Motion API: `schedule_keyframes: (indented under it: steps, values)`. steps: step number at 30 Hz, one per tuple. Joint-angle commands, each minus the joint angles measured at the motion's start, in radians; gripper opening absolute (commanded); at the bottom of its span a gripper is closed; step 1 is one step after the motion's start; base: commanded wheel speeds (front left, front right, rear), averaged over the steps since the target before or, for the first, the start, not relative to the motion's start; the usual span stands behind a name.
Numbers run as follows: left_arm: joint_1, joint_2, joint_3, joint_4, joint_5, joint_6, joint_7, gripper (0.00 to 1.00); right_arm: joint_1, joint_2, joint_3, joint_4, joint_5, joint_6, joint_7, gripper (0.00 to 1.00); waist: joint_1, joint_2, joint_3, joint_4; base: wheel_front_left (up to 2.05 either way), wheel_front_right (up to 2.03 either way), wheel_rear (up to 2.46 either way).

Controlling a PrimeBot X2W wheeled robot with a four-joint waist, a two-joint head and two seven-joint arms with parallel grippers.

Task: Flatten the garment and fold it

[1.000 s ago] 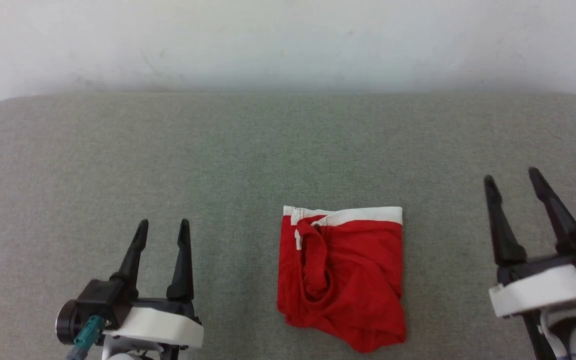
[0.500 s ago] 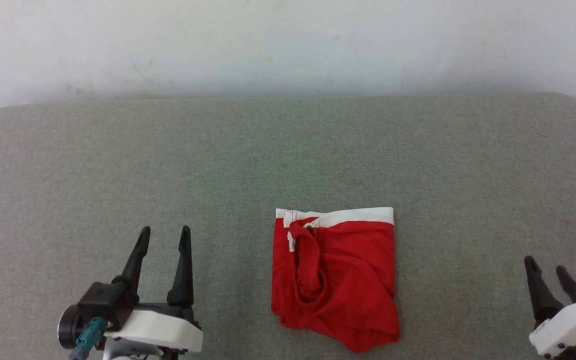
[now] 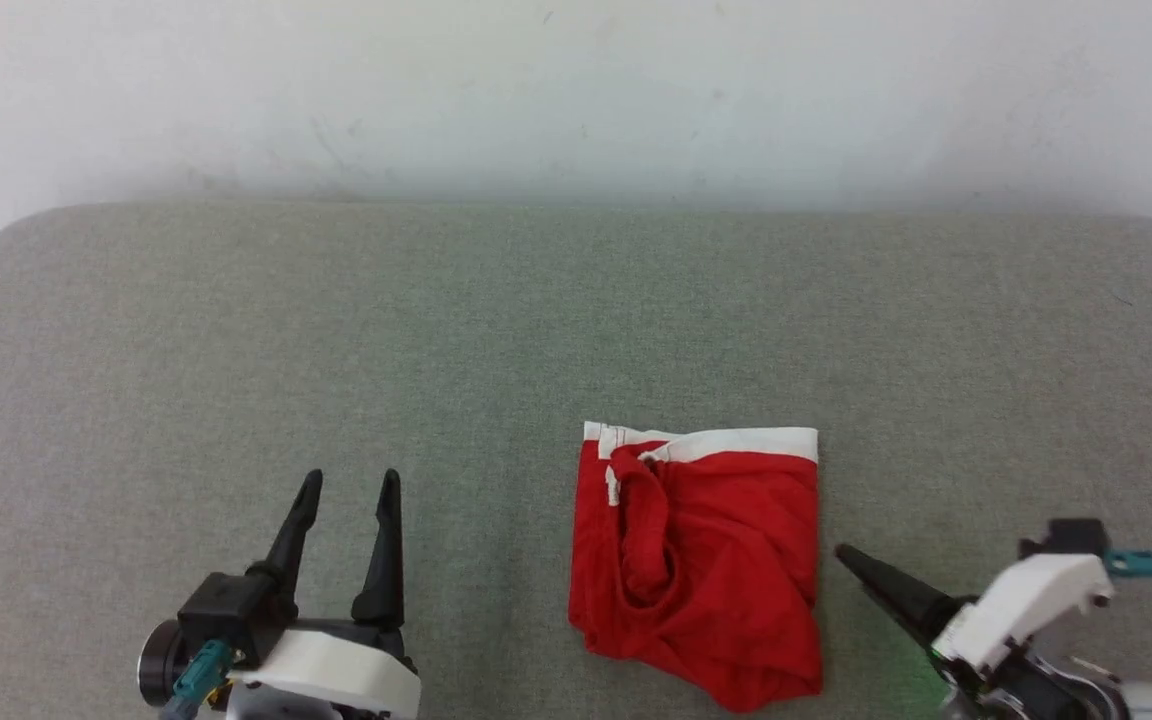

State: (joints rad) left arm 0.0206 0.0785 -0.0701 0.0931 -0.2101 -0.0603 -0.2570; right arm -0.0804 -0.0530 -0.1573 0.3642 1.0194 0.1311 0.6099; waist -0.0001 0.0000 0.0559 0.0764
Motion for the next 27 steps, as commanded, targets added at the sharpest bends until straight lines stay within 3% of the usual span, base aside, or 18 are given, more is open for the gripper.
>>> schedule_keyframes:
  steps: [1,6,9,10,11,12,16,22,27]
  values:
    - [-0.002,-0.005,-0.005,0.005,-0.001,-0.006,-0.005,1.0,-0.047,0.003,0.038,0.044,0.027,0.0,0.001,1.0,0.0001,0.0,0.008,0.007,0.0,0.0,0.0]
    - [-0.019,-0.01,-0.016,0.008,0.0,-0.011,-0.005,1.0,-0.143,0.003,0.149,0.18,0.124,0.0,0.001,1.0,0.0001,0.0,0.025,0.023,0.0,0.0,0.0]
    - [-0.025,-0.012,-0.016,0.012,-0.001,-0.012,-0.005,1.0,-0.178,0.003,0.209,0.252,0.122,0.0,-0.001,0.97,0.0001,0.0,0.03,0.031,0.0,0.0,0.0]
    - [-0.026,-0.012,-0.015,0.012,-0.001,-0.012,-0.005,1.0,-0.188,0.003,0.224,0.271,0.114,0.0,-0.002,0.44,0.0001,0.0,0.031,0.033,0.0,0.0,0.0]
    - [-0.027,-0.013,-0.015,0.012,-0.001,-0.012,-0.005,1.0,-0.196,0.003,0.235,0.284,0.112,0.0,-0.005,0.07,0.0001,0.0,0.031,0.035,0.0,0.0,0.0]
    - [-0.026,-0.014,-0.015,0.013,-0.001,-0.012,-0.005,1.0,-0.204,0.003,0.244,0.292,0.104,0.0,-0.012,0.0,0.0001,0.0,0.031,0.035,0.0,0.0,0.0]
    - [-0.021,-0.016,-0.008,0.012,-0.001,-0.008,-0.005,1.0,-0.225,-0.02,0.292,0.255,0.015,0.0,-0.051,0.0,0.0001,0.0,0.025,0.027,0.0,0.0,0.0]
    - [-0.016,-0.018,0.0,0.007,-0.001,-0.006,-0.005,1.0,-0.238,-0.144,0.428,0.062,-0.215,0.0,-0.066,0.0,0.0001,0.0,0.02,-0.019,0.0,0.0,0.0]
    - [-0.017,-0.019,0.004,-0.002,0.0,-0.006,-0.005,1.0,-0.246,-0.244,0.479,-0.081,-0.401,0.0,-0.025,0.0,0.0001,0.0,0.027,-0.066,0.0,0.0,0.0]
